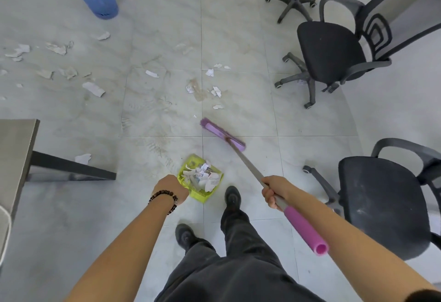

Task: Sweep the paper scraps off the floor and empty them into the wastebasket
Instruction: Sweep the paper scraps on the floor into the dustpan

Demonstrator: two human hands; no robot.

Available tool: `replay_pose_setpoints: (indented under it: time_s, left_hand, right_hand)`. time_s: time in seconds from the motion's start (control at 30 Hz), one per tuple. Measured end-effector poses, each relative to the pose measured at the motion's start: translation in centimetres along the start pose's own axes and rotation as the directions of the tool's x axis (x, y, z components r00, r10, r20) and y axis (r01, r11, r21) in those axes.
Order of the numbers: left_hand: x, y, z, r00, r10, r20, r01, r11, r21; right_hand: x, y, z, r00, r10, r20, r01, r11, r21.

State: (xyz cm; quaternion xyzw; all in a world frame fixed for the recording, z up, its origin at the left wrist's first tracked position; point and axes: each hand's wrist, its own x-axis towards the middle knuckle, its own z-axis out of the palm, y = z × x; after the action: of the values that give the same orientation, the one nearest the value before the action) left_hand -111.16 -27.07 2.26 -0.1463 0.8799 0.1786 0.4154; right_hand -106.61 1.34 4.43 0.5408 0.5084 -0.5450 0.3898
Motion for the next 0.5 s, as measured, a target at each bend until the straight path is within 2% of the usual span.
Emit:
replay_pose_setpoints:
  time_s: [0.07, 0.17, 0.27, 0.3, 0.4, 0.5]
  left_hand:
    - [0.1, 0.1, 0.0, 1.000, 0.001, -0.002, -0.001, 1.000, 0.001]
    - [0.3, 0.3, 0.0, 1.000, 0.007, -0.005, -0.007, 1.000, -0.003]
    - [0.3, 0.1, 0.0, 1.000, 0.029, -0.003, -0.029, 1.000, -0.004]
    - [0.2, 0.0, 0.0, 0.999, 0.036, -0.001, -0.036, 0.999, 0.001]
    - [-0.4, -0.3, -0.2, 0.999, 0.049, 0.005, -0.049, 0.999, 0.012]
    - [-1.0, -0.6, -0.9, 0.998, 0.056, -0.001, -0.056, 0.998, 0.020]
  right_hand:
    - [1.3, 0.4, 2.0, 0.997, -0.057, -0.043, 0.051, 0.989, -0.136]
    - [2.4, 2.0, 5.1, 0.981, -0.191, -0.016, 0.165, 0.883, -0.439]
    - [1.8, 4.6, 7.1, 0.988, -0.145, 0.054, 0.152, 0.833, -0.531]
    - [1.4, 5.4, 7.3, 0.994, -0.093, 0.054, 0.107, 0.858, -0.503]
    - [-0.4, 5.5, 6.1, 0.995, 0.069, 0.077, -0.048, 0.967, -0.249]
    - [-3.1, 2.7, 3.0, 0.986, 0.097, 0.133, -0.093, 0.995, -0.036]
